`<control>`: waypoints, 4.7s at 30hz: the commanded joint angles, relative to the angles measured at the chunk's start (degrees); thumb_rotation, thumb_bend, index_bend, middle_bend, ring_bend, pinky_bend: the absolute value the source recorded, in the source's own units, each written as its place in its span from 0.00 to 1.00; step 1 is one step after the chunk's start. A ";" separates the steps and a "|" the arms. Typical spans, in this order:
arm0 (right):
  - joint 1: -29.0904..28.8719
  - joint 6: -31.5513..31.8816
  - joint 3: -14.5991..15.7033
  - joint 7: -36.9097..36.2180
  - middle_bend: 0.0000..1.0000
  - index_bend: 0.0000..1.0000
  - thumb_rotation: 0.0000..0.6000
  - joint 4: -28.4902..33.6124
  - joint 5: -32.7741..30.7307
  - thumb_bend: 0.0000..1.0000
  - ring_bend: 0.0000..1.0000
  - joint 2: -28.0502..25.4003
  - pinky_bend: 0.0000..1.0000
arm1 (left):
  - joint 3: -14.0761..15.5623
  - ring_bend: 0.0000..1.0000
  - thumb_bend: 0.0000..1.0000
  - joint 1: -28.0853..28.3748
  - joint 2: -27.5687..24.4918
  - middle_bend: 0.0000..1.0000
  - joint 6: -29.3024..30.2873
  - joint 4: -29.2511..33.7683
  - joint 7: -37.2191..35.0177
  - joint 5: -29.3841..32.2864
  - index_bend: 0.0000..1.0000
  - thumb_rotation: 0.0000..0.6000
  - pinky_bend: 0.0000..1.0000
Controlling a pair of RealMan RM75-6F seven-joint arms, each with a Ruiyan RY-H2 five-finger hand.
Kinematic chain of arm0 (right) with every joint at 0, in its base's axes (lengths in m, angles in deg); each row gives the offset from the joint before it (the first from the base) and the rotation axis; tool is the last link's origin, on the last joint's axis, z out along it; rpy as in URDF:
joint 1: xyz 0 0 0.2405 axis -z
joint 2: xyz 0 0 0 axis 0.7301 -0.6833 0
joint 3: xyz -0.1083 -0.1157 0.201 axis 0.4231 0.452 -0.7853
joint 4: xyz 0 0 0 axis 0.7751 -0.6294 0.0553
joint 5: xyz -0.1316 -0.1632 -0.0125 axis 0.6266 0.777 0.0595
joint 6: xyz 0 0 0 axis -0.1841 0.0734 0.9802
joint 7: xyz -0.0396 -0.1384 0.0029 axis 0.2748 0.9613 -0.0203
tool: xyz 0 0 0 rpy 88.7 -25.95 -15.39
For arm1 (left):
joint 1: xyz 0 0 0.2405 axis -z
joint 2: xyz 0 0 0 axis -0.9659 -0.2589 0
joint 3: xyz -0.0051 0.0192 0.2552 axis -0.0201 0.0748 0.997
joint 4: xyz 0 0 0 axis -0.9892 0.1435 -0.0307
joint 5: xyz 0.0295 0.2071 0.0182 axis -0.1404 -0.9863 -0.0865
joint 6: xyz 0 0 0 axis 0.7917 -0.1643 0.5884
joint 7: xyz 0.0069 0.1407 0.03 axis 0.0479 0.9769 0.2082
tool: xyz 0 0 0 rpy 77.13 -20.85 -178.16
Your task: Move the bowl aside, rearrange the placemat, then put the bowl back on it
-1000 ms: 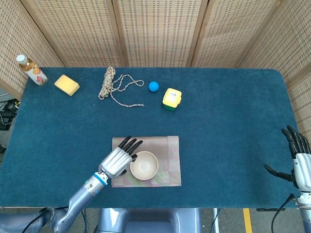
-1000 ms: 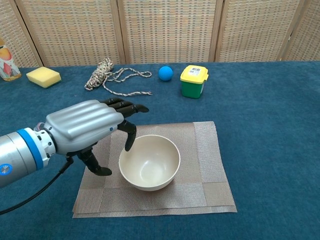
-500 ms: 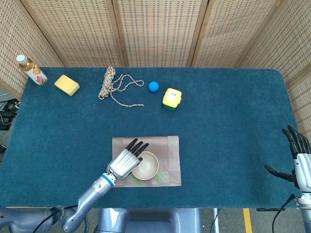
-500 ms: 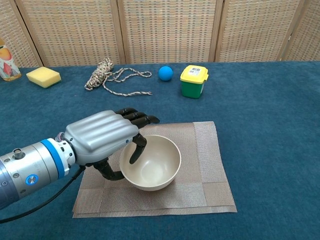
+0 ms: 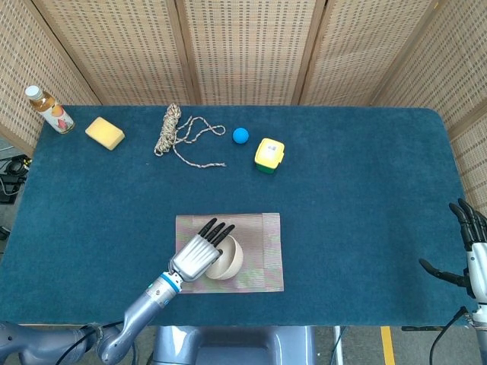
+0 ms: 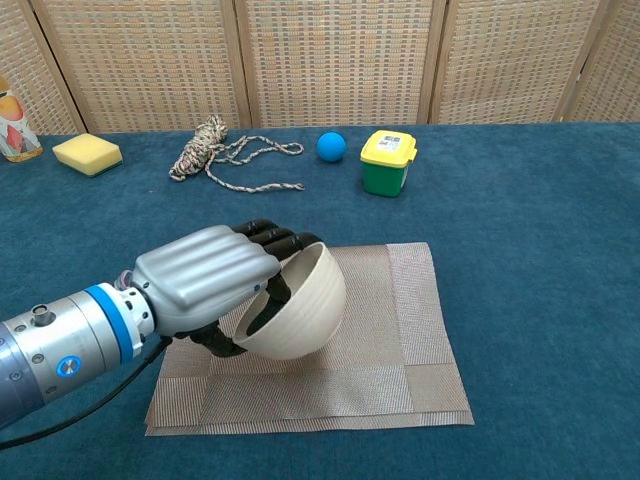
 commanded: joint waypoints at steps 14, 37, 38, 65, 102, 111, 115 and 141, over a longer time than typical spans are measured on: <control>-0.03 -0.09 0.46 1.25 0.00 0.00 1.00 0.47 1.01 0.13 0.00 0.12 0.00 | 0.34 0.00 0.41 -3.87 -10.98 0.00 6.85 1.65 -7.79 -1.05 0.69 1.00 0.00; 0.11 0.40 1.19 5.45 0.00 0.00 1.00 2.00 2.27 0.13 0.00 0.83 0.00 | 6.77 0.00 0.41 -13.85 -22.10 0.00 12.61 -13.40 -30.21 -4.08 0.67 1.00 0.00; 0.12 0.43 1.21 5.66 0.00 0.00 1.00 2.07 2.30 0.13 0.00 0.88 0.00 | 7.00 0.00 0.41 -14.07 -22.19 0.00 12.48 -14.02 -30.95 -4.20 0.67 1.00 0.00; 0.05 -0.27 1.31 5.16 0.00 0.00 1.00 2.32 1.94 0.13 0.00 0.51 0.00 | 9.78 0.00 0.40 -18.01 -22.33 0.00 6.34 -22.53 -37.30 -2.90 0.55 1.00 0.00; 0.39 0.61 1.41 5.11 0.00 0.00 1.00 2.80 2.60 0.13 0.00 0.26 0.00 | 1.85 0.00 0.26 -16.80 -33.71 0.00 14.62 -2.04 -36.44 -5.06 0.15 1.00 0.00; 0.40 0.16 1.34 4.65 0.00 0.00 1.00 2.83 1.94 0.13 0.00 -0.03 0.00 | 1.51 0.00 0.19 -14.45 -24.19 0.00 14.12 2.37 -22.29 -6.90 0.33 1.00 0.00; 0.58 0.29 1.14 3.94 0.00 0.00 1.00 2.68 1.49 0.13 0.00 -0.33 0.00 | 2.07 0.00 0.18 -13.61 -19.63 0.00 12.94 2.22 -17.63 -7.49 0.38 1.00 0.00; 1.17 0.82 0.84 1.91 0.00 0.00 1.00 2.22 1.14 0.13 0.00 -0.99 0.00 | 7.58 0.00 0.18 -13.20 -10.69 0.00 9.49 2.13 -9.61 -10.42 0.29 1.00 0.00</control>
